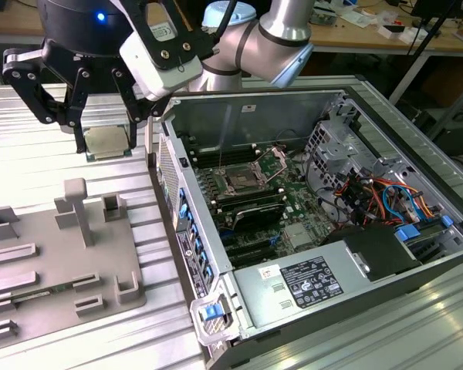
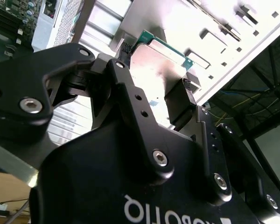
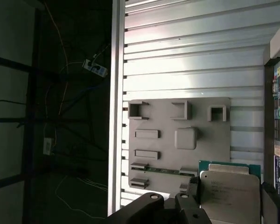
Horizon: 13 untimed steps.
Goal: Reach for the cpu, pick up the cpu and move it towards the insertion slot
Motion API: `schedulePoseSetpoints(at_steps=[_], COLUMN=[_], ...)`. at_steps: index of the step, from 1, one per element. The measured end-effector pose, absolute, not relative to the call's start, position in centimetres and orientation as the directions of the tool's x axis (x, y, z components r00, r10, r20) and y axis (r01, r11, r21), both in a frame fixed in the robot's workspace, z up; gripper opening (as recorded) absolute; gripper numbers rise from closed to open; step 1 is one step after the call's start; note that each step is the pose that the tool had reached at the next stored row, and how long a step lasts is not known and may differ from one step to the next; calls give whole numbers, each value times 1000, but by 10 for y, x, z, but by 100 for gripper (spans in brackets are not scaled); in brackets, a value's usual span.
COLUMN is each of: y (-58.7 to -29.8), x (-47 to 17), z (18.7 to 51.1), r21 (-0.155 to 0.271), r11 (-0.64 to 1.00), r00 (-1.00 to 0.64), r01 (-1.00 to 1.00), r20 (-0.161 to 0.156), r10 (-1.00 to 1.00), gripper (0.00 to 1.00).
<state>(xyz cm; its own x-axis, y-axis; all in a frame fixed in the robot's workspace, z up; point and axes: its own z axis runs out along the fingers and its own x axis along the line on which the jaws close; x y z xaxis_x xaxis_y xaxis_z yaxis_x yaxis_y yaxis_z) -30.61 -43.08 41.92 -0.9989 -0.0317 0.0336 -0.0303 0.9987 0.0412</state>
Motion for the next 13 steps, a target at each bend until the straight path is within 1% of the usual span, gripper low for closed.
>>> schedulePoseSetpoints(at_steps=[13], y=[-431], x=[-292], z=[419], r21=[41], r11=[999], r00=[-999], r01=[-30], r20=[34], r10=[-32], gripper=[55])
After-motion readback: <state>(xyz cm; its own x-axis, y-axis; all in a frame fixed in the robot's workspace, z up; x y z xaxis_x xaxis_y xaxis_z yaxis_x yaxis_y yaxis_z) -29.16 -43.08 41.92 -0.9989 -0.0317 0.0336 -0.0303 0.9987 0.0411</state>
